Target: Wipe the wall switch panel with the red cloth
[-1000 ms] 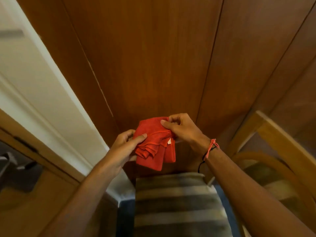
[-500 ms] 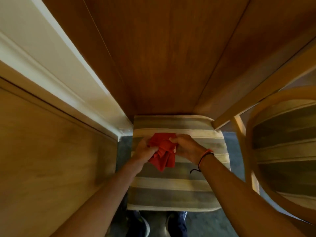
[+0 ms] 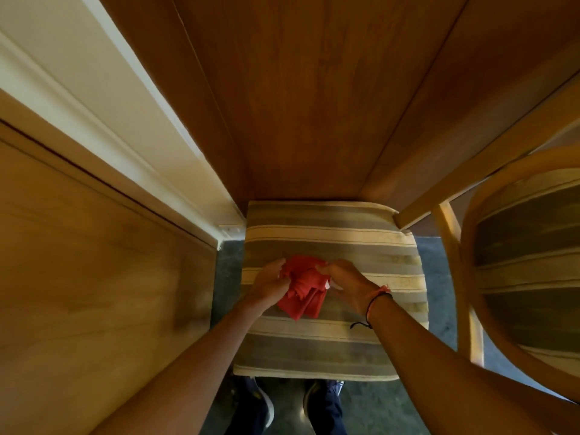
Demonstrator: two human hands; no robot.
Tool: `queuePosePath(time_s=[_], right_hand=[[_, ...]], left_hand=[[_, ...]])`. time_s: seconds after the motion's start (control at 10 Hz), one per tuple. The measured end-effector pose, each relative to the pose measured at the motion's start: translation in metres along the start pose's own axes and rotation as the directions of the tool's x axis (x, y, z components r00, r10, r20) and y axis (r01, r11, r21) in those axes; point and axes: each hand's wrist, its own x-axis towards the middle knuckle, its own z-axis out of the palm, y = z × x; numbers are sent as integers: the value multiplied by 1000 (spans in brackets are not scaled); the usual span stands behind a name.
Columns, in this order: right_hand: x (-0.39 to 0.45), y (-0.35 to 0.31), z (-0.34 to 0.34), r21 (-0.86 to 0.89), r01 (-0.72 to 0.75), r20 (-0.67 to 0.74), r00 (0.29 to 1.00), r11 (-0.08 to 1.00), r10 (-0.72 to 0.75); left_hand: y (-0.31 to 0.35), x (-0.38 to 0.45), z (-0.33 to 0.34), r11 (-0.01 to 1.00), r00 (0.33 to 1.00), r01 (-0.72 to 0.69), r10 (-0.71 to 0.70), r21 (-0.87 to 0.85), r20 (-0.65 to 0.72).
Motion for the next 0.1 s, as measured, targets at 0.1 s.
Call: queuePosePath(time_s=[0.1], right_hand=[[-18,-16,0,-239,131,-217,959,962,-184]], left_hand=[[21,-10,-17,992,991,-116,119,45,-55]])
